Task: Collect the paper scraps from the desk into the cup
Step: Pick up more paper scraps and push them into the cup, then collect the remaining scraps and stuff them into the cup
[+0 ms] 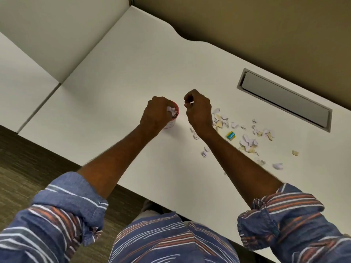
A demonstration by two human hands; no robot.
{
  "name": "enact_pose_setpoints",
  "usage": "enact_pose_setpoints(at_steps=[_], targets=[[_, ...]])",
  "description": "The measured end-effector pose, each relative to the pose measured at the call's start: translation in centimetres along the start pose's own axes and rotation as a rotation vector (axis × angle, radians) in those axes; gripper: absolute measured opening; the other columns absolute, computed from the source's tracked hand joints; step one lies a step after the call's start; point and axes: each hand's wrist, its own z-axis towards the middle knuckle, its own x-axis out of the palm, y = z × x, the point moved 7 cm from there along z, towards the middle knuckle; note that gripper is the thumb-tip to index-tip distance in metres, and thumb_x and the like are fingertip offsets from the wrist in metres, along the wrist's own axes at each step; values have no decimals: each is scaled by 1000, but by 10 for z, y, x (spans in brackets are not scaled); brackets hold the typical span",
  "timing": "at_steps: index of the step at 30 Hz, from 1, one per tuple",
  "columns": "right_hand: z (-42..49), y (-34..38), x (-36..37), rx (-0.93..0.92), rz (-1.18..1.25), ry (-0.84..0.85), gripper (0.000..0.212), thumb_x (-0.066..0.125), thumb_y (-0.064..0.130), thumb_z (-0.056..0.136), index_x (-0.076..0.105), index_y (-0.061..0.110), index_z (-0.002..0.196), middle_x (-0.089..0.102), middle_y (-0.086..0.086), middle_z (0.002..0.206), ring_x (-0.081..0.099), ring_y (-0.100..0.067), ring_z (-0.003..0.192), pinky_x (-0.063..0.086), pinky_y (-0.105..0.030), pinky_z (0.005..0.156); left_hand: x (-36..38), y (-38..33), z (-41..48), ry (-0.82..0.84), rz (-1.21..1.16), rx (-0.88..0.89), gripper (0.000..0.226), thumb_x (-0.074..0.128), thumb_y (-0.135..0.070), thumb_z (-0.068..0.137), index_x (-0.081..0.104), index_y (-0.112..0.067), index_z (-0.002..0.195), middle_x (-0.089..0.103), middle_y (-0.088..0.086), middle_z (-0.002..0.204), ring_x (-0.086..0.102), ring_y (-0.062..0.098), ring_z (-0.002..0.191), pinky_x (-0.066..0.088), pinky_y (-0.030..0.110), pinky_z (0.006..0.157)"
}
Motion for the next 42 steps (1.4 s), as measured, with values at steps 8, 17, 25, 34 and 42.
enact_pose_setpoints(at_steps=[8,17,25,34,42], targets=[[-37,-117,-66,128,-35,-176,4,66,11,91,64,11,95,70,-4,94,68,-18,86,57,-31,76,-8,-29,-9,-168,-60,114,24,61,-21,85,76,-27,102,72,-4,115,65,16,109,53,30,93],[-150,-300,-162,459,-325,-173,36,57,16,98,56,0,131,56,-22,135,51,-38,129,41,-46,111,122,-98,-62,110,-38,418,37,57,-24,96,60,-17,132,60,4,136,50,21,131,34,27,112],[-220,-326,-135,643,-408,-15,81,52,43,98,11,5,157,7,-20,165,11,-40,152,17,-51,123,281,-103,-149,479,381,484,63,33,-33,105,4,-10,157,-7,10,165,-6,30,153,6,36,126],[-191,-314,-109,490,-460,36,63,31,9,104,2,19,158,-7,-14,166,0,-30,155,10,-40,127,329,-131,-143,372,317,642,52,39,-5,101,30,-7,152,16,10,163,9,26,153,26,36,122],[-180,-312,-151,271,-119,-241,34,50,-3,96,65,3,126,62,-13,135,58,-25,128,45,-41,112,325,-177,-96,170,276,718,51,60,-1,91,52,-13,139,47,12,148,45,31,136,46,43,105]])
